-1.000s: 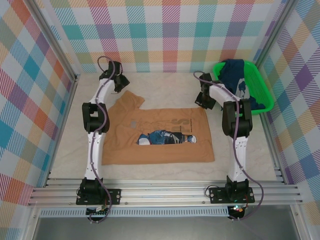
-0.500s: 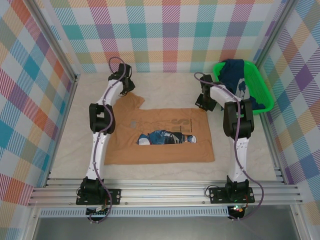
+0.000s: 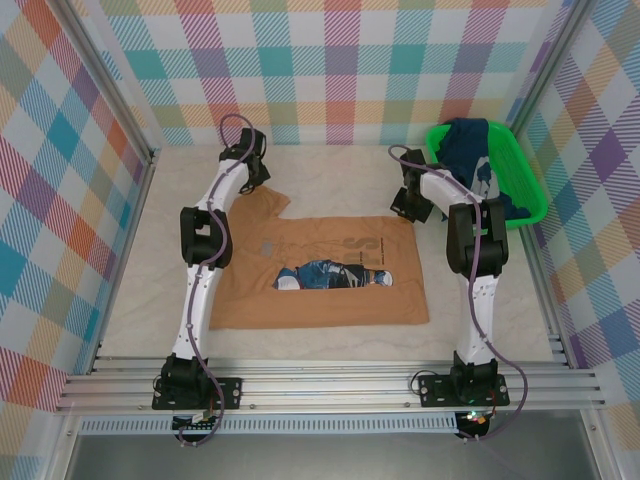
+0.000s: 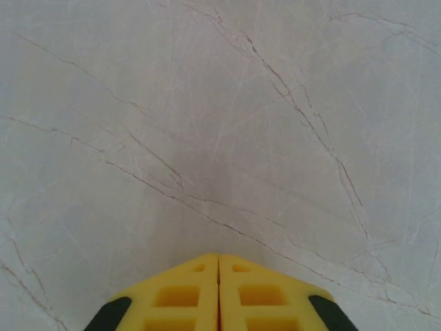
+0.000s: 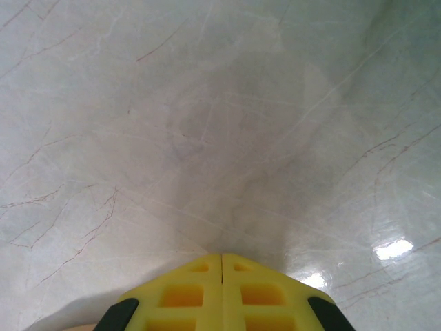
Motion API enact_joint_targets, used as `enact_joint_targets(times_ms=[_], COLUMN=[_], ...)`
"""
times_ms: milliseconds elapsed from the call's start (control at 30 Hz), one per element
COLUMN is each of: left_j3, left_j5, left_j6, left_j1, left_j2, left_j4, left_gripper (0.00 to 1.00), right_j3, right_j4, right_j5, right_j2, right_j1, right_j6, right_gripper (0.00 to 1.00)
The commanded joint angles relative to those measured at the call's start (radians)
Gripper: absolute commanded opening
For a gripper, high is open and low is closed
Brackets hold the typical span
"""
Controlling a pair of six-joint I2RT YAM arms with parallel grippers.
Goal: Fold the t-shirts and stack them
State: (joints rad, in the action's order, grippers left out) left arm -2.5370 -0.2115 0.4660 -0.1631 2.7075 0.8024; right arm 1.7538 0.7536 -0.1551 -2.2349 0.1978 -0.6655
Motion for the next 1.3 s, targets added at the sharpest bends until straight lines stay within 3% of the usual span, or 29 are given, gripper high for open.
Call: enact_joint_targets(times_ms=[0,200,467,867,1267], left_j3=[-0.006,0.000,0.193,0.850,1.335], left_j5=[-0.011,-0.117,-0.078,-0.030,-0.098], left_j6=[-0.001,0.031,0.028,0.041,0.156], left_j1=[-0.017,-0.027,-0.038,-0.040,-0.042], left_j2=[0.003,-0.092,-0.335,-0.942,-1.537], left_j4=[0.096,0.106,0.075,0.033,0.202], left_gripper=[0.00,0.00,0.00,0.00,0.00], right_j3=[-0.005,-0.003,-0.028,-0.188,-0.457], right_j4=[0.060,0.034,0.010,0.015,0.079], right_j5=[0.023,0.040,0.061,0.055,0.084], right_j2=[0.010,0.034,0.109,0.271,0.498], right_j1=[0.007,0.008,0.008,0.005,0.006], right_j6=[-0.004,0.010,0.083,0.129,0.057], right_gripper=[0.00,0.00,0.00,0.00,0.00])
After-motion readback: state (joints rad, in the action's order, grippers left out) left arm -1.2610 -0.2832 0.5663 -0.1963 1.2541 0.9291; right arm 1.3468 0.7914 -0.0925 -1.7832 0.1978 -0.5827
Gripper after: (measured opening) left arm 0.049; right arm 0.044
